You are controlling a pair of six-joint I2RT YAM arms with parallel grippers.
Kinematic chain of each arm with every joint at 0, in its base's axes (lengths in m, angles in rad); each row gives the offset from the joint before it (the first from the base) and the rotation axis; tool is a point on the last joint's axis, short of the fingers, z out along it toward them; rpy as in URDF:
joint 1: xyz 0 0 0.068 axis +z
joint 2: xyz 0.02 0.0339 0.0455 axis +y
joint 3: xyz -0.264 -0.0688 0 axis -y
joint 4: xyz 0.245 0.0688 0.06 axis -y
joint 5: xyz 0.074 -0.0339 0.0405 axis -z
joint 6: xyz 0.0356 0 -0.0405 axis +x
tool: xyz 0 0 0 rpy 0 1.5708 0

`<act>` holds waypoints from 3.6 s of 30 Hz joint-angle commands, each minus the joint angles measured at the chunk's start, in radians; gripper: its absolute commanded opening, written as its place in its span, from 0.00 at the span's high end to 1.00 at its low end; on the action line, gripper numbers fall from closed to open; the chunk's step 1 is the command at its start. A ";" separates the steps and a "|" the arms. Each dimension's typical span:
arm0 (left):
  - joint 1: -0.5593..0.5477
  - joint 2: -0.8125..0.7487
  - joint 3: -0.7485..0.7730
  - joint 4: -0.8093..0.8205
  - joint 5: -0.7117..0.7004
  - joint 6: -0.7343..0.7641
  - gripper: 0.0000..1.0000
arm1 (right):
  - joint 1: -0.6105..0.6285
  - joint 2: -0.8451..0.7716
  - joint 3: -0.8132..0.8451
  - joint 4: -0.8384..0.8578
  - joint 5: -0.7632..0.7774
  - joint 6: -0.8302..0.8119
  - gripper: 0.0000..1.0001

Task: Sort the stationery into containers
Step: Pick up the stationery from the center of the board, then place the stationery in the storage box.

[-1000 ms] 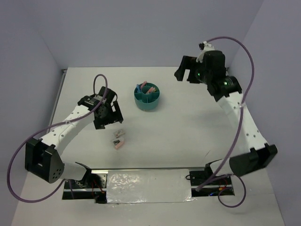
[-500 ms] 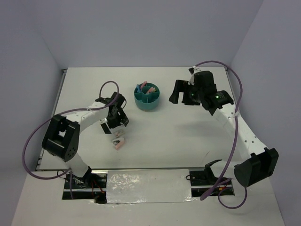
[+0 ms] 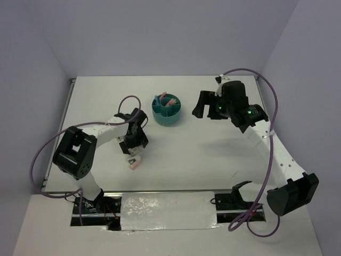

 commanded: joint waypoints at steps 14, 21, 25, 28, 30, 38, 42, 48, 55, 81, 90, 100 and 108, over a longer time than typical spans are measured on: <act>-0.007 0.032 0.025 0.011 -0.014 0.003 0.59 | 0.016 -0.001 0.033 0.051 -0.128 -0.013 0.00; -0.029 -0.048 0.274 -0.086 0.051 -0.045 0.69 | 0.121 -0.081 -0.238 0.368 -0.164 0.187 0.00; -0.042 -0.100 0.353 -0.063 0.146 -0.169 0.76 | 0.302 -0.109 -0.338 0.599 -0.044 0.276 0.00; -0.062 -0.175 0.315 0.046 0.206 -0.290 0.81 | 0.413 -0.094 -0.352 0.652 0.102 0.315 0.02; -0.085 -0.215 0.278 0.104 0.225 -0.373 0.81 | 0.468 -0.090 -0.363 0.706 0.172 0.321 0.08; -0.132 -0.239 0.292 0.164 0.306 -0.464 0.81 | 0.534 -0.017 -0.282 0.651 0.394 0.300 0.27; -0.138 -0.274 0.266 0.201 0.320 -0.499 0.81 | 0.536 -0.018 -0.289 0.639 0.470 0.343 0.32; -0.141 -0.295 0.243 0.215 0.354 -0.507 0.81 | 0.536 -0.018 -0.294 0.669 0.465 0.327 0.39; -0.147 -0.331 0.187 0.259 0.391 -0.528 0.77 | 0.537 0.023 -0.304 0.736 0.427 0.327 0.56; 0.168 -0.430 0.374 -0.141 0.130 0.054 0.01 | 0.215 0.181 -0.277 0.610 0.286 0.705 1.00; 0.198 -0.611 0.243 -0.112 0.182 0.165 0.01 | 0.128 0.364 -0.148 0.671 0.142 0.669 1.00; 0.214 -0.740 0.158 -0.190 0.162 0.248 0.01 | 0.123 0.414 -0.114 0.668 0.125 0.685 1.00; 0.215 -0.736 0.193 -0.213 0.161 0.270 0.01 | 0.117 0.462 -0.093 0.679 0.129 0.689 1.00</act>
